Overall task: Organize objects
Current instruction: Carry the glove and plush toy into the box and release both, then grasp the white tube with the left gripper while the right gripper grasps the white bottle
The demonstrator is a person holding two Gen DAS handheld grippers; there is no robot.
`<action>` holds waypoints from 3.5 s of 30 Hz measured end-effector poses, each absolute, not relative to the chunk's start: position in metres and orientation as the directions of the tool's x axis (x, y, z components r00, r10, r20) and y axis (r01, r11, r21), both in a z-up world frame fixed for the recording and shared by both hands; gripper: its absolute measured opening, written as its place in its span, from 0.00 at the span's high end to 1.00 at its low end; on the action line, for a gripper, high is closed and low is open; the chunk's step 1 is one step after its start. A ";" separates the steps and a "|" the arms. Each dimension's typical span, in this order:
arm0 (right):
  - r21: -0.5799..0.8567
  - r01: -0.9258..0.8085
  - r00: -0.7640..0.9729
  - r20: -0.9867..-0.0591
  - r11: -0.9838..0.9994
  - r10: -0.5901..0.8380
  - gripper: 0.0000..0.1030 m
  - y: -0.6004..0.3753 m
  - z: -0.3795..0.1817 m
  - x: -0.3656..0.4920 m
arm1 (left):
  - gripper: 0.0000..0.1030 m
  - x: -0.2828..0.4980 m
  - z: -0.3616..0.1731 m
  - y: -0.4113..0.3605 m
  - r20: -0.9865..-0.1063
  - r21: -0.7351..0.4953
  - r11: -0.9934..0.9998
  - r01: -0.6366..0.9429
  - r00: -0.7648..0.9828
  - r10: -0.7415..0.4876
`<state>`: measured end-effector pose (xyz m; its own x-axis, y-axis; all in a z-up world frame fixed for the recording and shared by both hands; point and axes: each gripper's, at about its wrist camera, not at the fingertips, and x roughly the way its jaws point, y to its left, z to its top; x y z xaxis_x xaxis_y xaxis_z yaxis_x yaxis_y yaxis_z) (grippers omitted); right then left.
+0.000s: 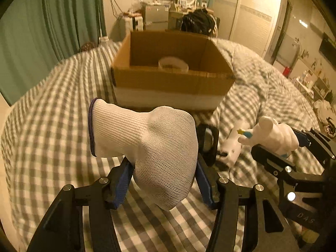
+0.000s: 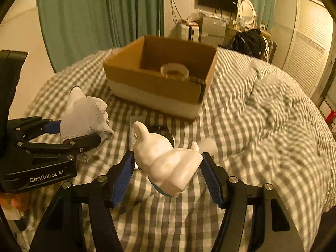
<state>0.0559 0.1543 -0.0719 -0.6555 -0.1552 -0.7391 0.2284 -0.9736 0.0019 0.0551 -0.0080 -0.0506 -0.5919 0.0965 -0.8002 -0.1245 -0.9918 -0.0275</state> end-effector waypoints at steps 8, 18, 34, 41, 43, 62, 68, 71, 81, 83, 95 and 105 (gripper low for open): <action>-0.005 0.250 -0.737 -0.649 -0.968 -0.187 0.38 0.158 -0.008 0.034 | 0.44 0.027 0.012 -0.008 -0.706 -0.008 -0.991 -0.132 -0.701 0.099; 0.011 0.241 -0.815 -0.540 -0.970 -0.209 0.38 0.158 0.056 -0.036 | 0.44 -0.066 0.061 0.006 -0.617 0.006 -0.991 -0.130 -0.781 0.099; 0.107 0.154 -0.811 -0.554 -0.982 -0.187 0.38 0.162 0.021 -0.175 | 0.44 -0.174 -0.013 0.008 -0.672 0.086 -0.984 -0.155 -0.738 0.057; 0.120 0.129 -0.757 -0.629 -0.984 -0.176 0.38 0.163 -0.018 -0.201 | 0.44 -0.176 -0.032 0.013 -0.691 0.047 -0.971 -0.235 -0.710 0.138; 0.116 0.124 -0.750 -0.640 -0.986 -0.169 0.38 0.162 -0.026 -0.197 | 0.44 -0.178 -0.039 0.013 -0.699 0.034 -0.970 -0.241 -0.699 0.149; 0.105 0.104 -0.699 -0.699 -0.989 -0.148 0.38 0.165 -0.063 -0.208 | 0.44 -0.186 -0.075 0.026 -0.745 -0.013 -0.967 -0.254 -0.643 0.179; 0.137 0.101 -0.704 -0.690 -0.985 -0.169 0.37 0.168 -0.059 -0.206 | 0.36 -0.180 -0.071 0.027 -0.737 -0.009 -0.970 -0.245 -0.653 0.172; 0.149 0.107 -0.720 -0.670 -0.983 -0.180 0.27 0.167 -0.050 -0.200 | 0.30 -0.178 -0.065 0.026 -0.730 -0.022 -0.972 -0.234 -0.661 0.176; 0.130 0.073 -0.830 -0.541 -0.989 -0.132 0.11 0.180 0.004 -0.153 | 0.05 -0.136 -0.032 0.023 -0.649 -0.027 -0.976 -0.216 -0.739 0.181; 0.125 0.064 -0.847 -0.517 -0.990 -0.120 0.11 0.185 0.015 -0.138 | 0.05 -0.128 -0.028 0.023 -0.647 -0.029 -0.978 -0.207 -0.742 0.176; 0.138 -0.003 -0.875 -0.481 -0.990 -0.064 0.11 0.221 0.040 -0.078 | 0.05 -0.070 -0.003 0.014 -0.577 -0.036 -0.999 -0.019 -0.816 0.037; 0.108 -0.076 -0.805 -0.594 -0.991 -0.002 0.11 0.225 -0.008 -0.054 | 0.05 -0.043 -0.051 0.003 -0.659 0.011 -1.000 0.024 -0.752 -0.025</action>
<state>-0.0536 0.2246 -0.0080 -0.8047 -0.0024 -0.5937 -0.0764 -0.9912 0.1077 -0.0431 0.0032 -0.0506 -0.7516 -0.0249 -0.6591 0.0239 -0.9997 0.0105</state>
